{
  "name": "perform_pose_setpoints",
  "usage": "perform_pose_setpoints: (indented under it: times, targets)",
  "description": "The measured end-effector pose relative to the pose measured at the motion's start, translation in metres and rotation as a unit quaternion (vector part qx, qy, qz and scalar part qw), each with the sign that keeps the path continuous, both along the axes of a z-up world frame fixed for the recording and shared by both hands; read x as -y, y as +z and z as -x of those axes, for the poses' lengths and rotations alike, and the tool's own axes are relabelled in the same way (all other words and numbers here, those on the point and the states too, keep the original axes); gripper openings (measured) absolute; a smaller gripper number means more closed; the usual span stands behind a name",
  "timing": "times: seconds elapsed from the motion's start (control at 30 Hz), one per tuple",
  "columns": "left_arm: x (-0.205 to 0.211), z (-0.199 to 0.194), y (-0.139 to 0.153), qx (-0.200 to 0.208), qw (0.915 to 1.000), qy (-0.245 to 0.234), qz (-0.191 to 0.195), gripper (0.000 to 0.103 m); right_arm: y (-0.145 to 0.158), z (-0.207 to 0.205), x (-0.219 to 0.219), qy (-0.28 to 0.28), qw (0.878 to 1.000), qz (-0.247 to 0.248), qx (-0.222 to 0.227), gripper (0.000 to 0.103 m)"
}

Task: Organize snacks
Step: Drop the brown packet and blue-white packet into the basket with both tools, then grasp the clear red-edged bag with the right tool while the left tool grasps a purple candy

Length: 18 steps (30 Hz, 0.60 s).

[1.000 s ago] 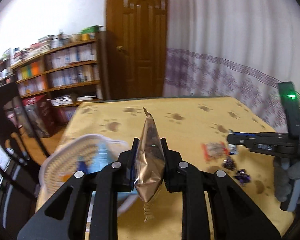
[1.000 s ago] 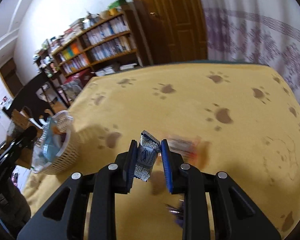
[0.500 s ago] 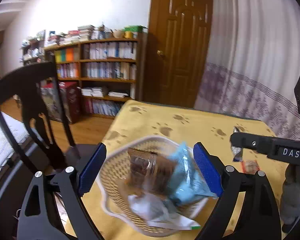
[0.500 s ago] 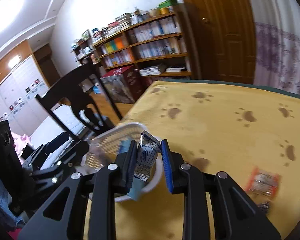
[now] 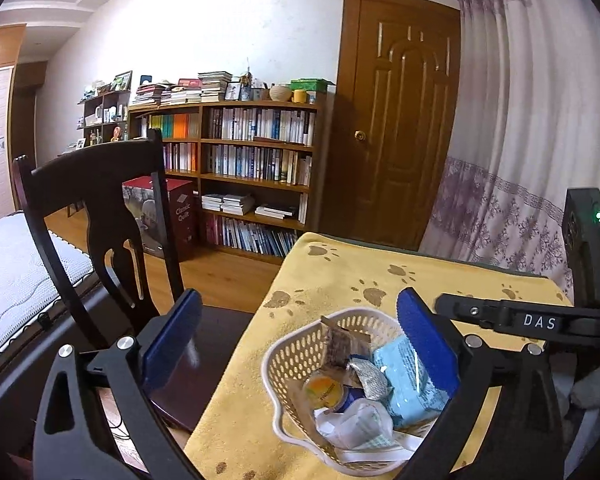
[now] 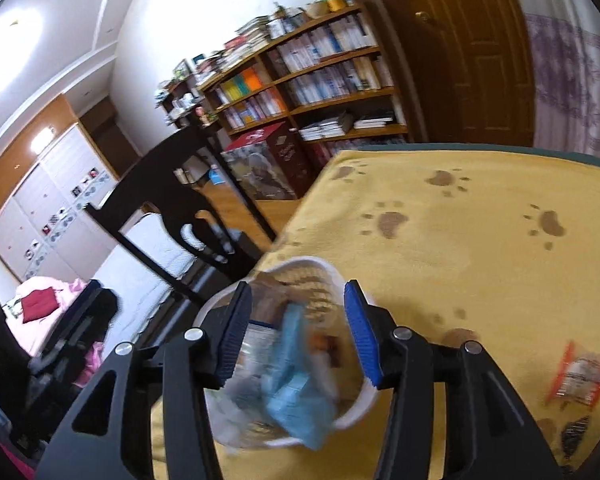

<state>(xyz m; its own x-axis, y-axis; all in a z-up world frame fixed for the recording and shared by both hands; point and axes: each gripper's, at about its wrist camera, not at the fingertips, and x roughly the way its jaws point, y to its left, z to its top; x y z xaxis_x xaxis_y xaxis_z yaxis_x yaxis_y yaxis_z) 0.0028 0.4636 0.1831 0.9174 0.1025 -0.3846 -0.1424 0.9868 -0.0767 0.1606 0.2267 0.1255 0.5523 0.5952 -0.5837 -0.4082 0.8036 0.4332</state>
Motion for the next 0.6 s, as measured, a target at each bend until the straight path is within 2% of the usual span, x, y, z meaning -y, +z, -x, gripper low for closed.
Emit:
perform_pose_setpoints:
  times: [0.17,0.33,0.4,0.47,0.6]
  targets:
    - [0.024,0.001,-0.001,-0.003,0.9996,-0.024,-0.016,0.099,-0.023,-0.006,0.065,-0.068,0.996,0.047,-0.022,0.049]
    - [0.059,0.002,-0.006,-0.013,0.9975,-0.060,-0.034,0.100,-0.058,-0.009,0.137,-0.148,0.982,0.092,-0.071,0.049]
    - [0.076,0.002,-0.009,-0.018,0.9959,-0.078,-0.041,0.100,-0.069,-0.011,0.157,-0.162,0.978,0.097,-0.088,0.050]
    - [0.089,0.001,-0.012,-0.024,0.9944,-0.092,-0.046,0.100,-0.080,-0.016,0.170,-0.162,0.977,0.098,-0.098,0.057]
    - [0.116,-0.001,-0.021,-0.042,0.9905,-0.121,-0.050,0.100,-0.088,-0.024,0.185,-0.167,0.976,0.104,-0.095,0.060]
